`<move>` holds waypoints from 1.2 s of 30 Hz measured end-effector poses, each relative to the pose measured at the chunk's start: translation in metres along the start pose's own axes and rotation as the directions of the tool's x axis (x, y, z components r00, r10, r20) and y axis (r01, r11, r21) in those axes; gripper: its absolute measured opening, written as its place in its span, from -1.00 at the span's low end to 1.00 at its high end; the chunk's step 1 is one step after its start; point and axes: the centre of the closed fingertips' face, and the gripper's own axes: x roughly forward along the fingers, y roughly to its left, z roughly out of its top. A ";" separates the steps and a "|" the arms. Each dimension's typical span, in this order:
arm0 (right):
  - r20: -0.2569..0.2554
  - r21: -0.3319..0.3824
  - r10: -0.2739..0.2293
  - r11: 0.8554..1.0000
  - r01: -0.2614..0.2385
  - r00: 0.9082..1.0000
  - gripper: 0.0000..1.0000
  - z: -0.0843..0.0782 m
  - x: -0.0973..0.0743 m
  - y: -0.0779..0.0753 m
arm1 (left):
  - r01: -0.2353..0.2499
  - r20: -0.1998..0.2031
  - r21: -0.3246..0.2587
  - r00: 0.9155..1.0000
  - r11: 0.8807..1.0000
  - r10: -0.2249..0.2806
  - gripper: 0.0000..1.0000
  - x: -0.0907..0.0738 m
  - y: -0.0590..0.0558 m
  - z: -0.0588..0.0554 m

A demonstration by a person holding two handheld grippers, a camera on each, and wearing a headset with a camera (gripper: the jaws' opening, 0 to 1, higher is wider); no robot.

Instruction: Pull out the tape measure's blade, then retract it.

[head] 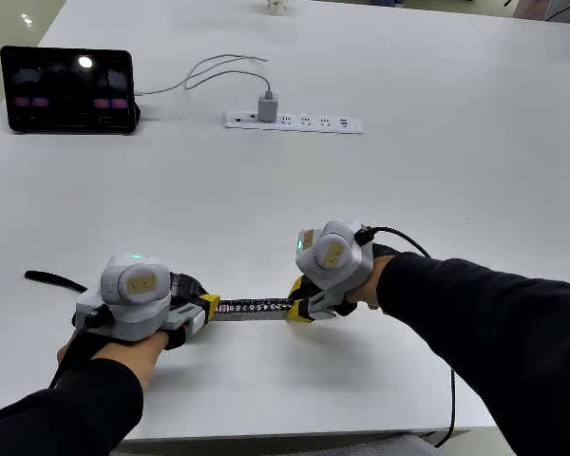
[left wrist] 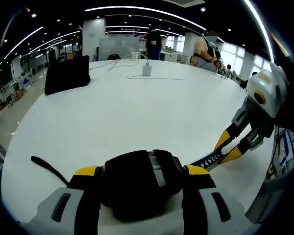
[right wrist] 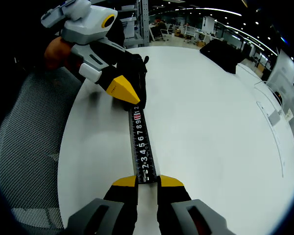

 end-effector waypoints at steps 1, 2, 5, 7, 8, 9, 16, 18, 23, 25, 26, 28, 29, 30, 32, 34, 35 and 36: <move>0.000 0.002 0.000 1.000 0.000 1.000 -0.78 0.001 0.000 0.000 | 0.000 0.000 0.001 1.000 1.000 0.000 0.26 0.000 0.000 0.000; 0.001 0.006 0.001 1.000 -0.001 1.000 -0.78 0.001 0.000 0.000 | 0.000 0.000 0.001 1.000 1.000 0.000 0.26 0.000 0.000 0.000; 0.005 0.004 0.002 1.000 -0.002 1.000 -0.78 0.003 0.001 0.000 | 0.000 -0.001 0.001 1.000 1.000 0.000 0.26 0.000 0.000 0.000; 0.008 0.004 0.001 1.000 -0.001 1.000 -0.78 0.004 0.002 0.000 | 0.001 -0.001 0.000 1.000 1.000 -0.001 0.26 0.000 0.000 0.000; 0.008 0.003 0.001 1.000 -0.001 1.000 -0.78 0.005 0.002 0.000 | 0.001 -0.001 0.000 1.000 1.000 -0.001 0.26 0.000 0.000 0.000; 0.007 0.003 0.001 1.000 -0.001 1.000 -0.78 0.005 0.002 0.000 | 0.001 -0.002 0.000 1.000 1.000 -0.001 0.26 0.000 0.000 0.000; 0.012 0.000 0.000 1.000 0.000 1.000 -0.78 0.009 0.004 0.002 | 0.002 -0.002 -0.001 1.000 1.000 -0.002 0.26 0.000 0.000 0.000; 0.011 -0.004 -0.001 1.000 0.001 1.000 -0.78 0.010 0.005 0.003 | 0.003 -0.002 -0.001 1.000 1.000 -0.003 0.26 0.000 0.001 0.000; 0.012 0.001 -0.002 1.000 0.002 1.000 -0.78 0.011 0.006 0.003 | 0.003 -0.002 0.000 1.000 1.000 -0.003 0.26 0.001 0.001 0.000; 0.012 0.003 -0.004 1.000 0.004 1.000 -0.78 0.012 0.006 0.004 | 0.003 -0.002 -0.001 1.000 1.000 -0.003 0.26 0.001 0.001 0.000; 0.012 0.004 -0.004 1.000 0.004 1.000 -0.78 0.012 0.006 0.003 | 0.003 -0.003 0.000 1.000 1.000 -0.003 0.26 0.001 0.001 0.000; 0.014 0.004 -0.004 1.000 0.004 1.000 -0.78 0.013 0.007 0.004 | 0.003 -0.002 -0.001 1.000 1.000 -0.003 0.26 0.001 0.001 0.000; 0.014 0.007 -0.004 1.000 0.004 1.000 -0.78 0.013 0.007 0.004 | 0.003 -0.002 0.000 1.000 1.000 -0.003 0.26 0.001 0.001 0.000; 0.014 0.010 -0.004 1.000 0.004 1.000 -0.78 0.014 0.008 0.004 | 0.004 -0.003 0.000 1.000 1.000 -0.004 0.26 0.001 0.001 0.000; 0.014 0.009 -0.003 1.000 0.003 1.000 -0.78 0.015 0.008 0.004 | 0.004 -0.003 0.001 1.000 1.000 -0.004 0.26 0.001 0.000 0.000; 0.015 0.010 -0.002 1.000 0.002 1.000 -0.78 0.015 0.008 0.005 | 0.005 -0.003 0.000 1.000 1.000 -0.005 0.26 0.001 0.000 0.000; 0.015 0.011 -0.001 1.000 0.001 1.000 -0.78 0.016 0.009 0.005 | 0.005 -0.003 0.001 1.000 1.000 -0.005 0.26 0.000 0.000 0.000; 0.015 0.010 -0.001 1.000 0.001 1.000 -0.78 0.017 0.009 0.005 | 0.005 -0.003 0.001 1.000 1.000 -0.005 0.26 0.000 0.000 0.000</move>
